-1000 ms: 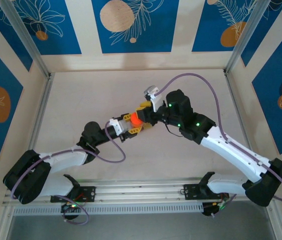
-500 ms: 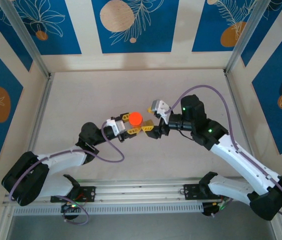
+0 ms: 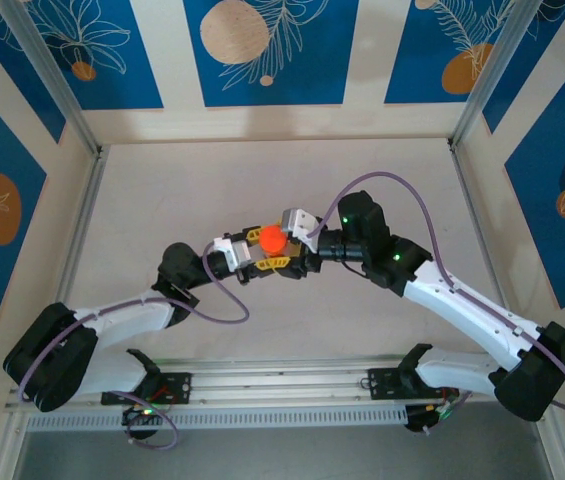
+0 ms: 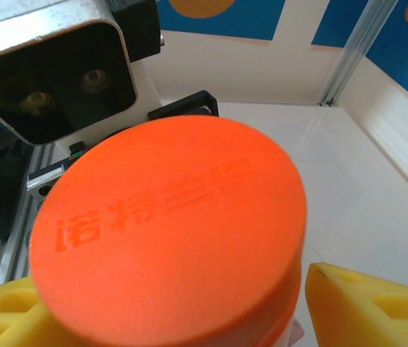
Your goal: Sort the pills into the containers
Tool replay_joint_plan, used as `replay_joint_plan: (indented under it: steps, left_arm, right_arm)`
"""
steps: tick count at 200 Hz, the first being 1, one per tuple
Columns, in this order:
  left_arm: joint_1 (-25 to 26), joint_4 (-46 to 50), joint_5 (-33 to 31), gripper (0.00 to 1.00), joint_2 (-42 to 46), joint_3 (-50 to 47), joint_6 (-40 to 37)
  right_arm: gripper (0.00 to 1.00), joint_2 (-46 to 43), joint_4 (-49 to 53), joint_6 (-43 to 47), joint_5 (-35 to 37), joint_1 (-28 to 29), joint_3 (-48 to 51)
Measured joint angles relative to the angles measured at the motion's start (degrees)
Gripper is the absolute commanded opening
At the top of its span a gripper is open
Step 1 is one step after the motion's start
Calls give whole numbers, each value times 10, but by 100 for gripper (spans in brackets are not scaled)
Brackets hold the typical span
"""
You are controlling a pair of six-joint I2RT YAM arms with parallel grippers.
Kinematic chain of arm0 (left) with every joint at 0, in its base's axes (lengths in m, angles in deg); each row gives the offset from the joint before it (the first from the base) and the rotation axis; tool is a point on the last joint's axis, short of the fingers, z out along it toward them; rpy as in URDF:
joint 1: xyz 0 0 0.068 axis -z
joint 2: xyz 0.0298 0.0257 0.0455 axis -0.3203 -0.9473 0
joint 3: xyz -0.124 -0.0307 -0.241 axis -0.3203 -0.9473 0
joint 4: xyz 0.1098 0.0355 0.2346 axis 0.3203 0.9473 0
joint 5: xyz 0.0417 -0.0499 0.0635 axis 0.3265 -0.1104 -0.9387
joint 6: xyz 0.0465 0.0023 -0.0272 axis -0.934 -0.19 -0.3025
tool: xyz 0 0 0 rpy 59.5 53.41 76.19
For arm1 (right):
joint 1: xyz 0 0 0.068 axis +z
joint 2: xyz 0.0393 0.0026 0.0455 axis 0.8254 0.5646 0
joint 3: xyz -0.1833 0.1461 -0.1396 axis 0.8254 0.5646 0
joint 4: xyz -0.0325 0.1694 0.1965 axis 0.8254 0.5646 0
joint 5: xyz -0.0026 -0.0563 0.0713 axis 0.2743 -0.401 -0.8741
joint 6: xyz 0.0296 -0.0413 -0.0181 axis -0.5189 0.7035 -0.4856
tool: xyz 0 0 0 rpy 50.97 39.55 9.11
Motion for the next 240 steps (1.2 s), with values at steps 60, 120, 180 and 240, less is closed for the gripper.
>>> replay_joint_plan:
  steps: [60,120,180,240]
  left_arm:
    - [0,16,2,0,-7,0,-3]
    - [0,35,2,0,-7,0,-7]
    - [2,51,7,0,-6,0,-16]
    - [-1,112,-23,0,13,8,-20]
  right_arm:
    - [69,7,57,35,38,24,-53]
    - [64,7,132,72,61,30,-75]
    - [52,34,139,78,73,40,-90]
    - [3,36,155,94,95,42,-103]
